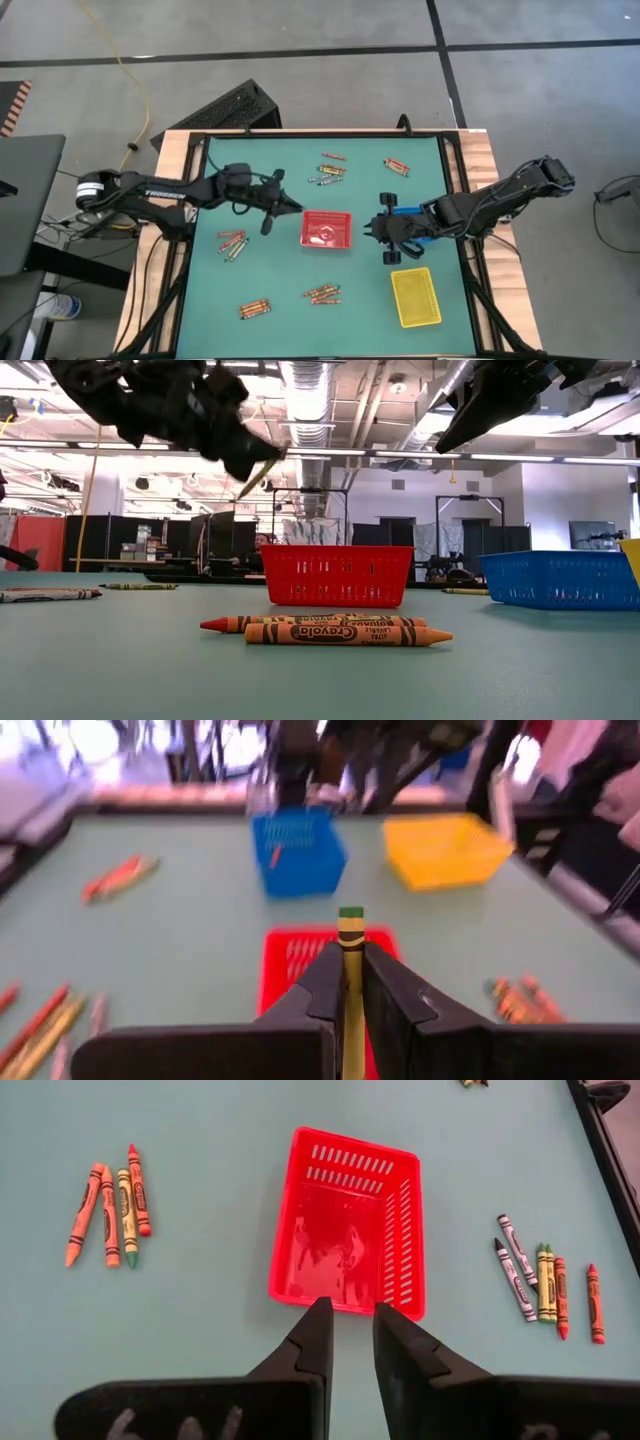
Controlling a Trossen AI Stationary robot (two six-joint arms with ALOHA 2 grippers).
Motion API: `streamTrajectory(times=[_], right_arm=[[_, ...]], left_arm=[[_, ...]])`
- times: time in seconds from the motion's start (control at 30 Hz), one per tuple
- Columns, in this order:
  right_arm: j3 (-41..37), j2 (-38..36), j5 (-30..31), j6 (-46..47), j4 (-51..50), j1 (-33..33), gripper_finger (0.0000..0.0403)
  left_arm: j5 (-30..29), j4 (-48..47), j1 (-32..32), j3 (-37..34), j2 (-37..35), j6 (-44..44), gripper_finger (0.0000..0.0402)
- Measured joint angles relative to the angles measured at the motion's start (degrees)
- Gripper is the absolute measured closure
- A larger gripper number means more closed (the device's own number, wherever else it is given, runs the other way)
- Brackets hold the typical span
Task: Sort crayons
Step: Put the green crayon into the red basket
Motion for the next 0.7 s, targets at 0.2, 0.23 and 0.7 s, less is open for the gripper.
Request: streamTrajectory(times=[0.2, 0.23, 0.7], right_arm=[[0.0, 0.0, 0.1, 0.0, 0.0, -0.1, 0.0336], [0.0, 0.0, 0.1, 0.0, 0.0, -0.2, 0.0336], [0.0, 0.0, 0.2, 7.7, -2.1, 0.9, 0.0336]], left_arm=[[-7.2, -7.4, -6.0, 6.3, 0.5, 1.0, 0.0390], [-8.0, -8.6, -6.8, 7.8, 1.3, 1.8, 0.0390], [-13.0, -18.4, -10.3, 24.4, 22.6, 5.6, 0.0390]])
